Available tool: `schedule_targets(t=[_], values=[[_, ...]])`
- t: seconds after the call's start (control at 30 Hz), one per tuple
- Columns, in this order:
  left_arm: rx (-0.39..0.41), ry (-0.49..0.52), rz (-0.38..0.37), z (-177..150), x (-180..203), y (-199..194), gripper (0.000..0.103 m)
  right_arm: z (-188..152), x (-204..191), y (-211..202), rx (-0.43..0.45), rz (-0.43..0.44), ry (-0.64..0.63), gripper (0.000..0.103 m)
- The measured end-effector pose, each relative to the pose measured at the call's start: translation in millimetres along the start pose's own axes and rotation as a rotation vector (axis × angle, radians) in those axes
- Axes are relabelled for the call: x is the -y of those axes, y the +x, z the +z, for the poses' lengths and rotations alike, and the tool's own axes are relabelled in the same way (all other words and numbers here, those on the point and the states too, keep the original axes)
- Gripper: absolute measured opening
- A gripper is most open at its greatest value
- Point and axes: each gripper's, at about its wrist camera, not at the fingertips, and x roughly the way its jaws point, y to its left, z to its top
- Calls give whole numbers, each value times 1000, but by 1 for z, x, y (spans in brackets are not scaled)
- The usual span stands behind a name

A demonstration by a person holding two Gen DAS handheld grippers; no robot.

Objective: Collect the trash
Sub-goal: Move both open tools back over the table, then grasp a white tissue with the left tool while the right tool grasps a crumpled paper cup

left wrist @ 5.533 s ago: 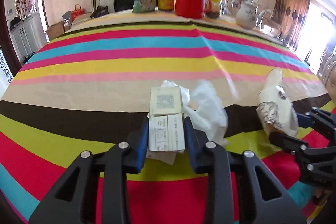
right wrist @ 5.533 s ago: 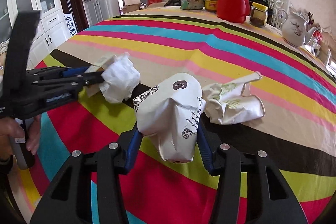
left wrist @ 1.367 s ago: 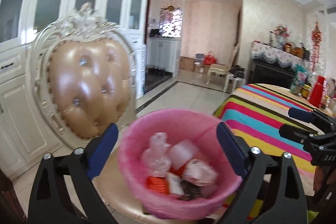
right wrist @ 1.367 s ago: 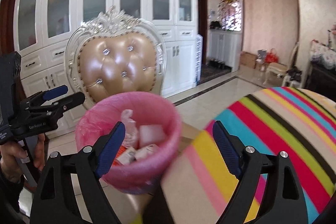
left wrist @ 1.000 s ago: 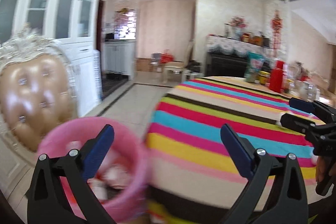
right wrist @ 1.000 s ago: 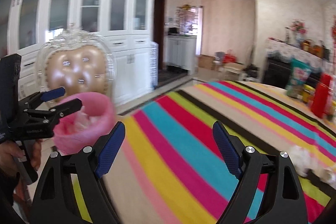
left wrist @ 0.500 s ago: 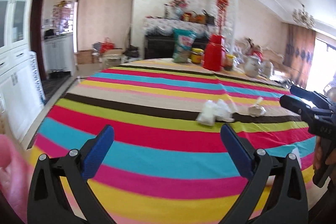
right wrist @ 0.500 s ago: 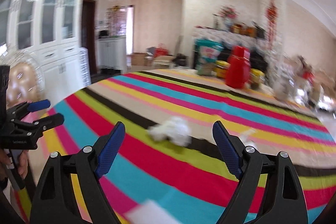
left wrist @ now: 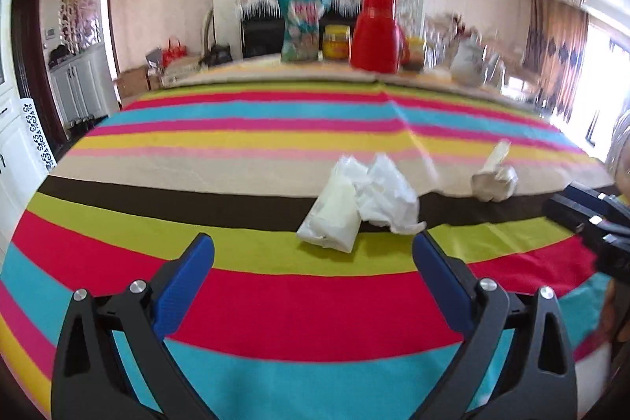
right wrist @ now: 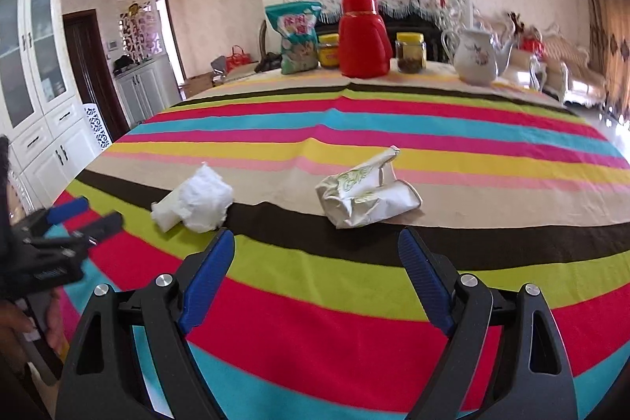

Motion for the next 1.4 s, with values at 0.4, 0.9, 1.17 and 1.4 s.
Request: schedule_targets(t=[0.4,0.9,1.17,1.4], values=[[-226,17,-34,17,2,77,77,9,2,29,-94,-29,10,81],[-151,59,-79,27,3,56,28,34,12,100,-210,-63,151,81],[-62,49,-98,21,-17,4,27,36,3,90,-168,-84,93,37],[-30,32,-104,8,-19,-24,27,24,-16,52,-130,-60,-5,37]])
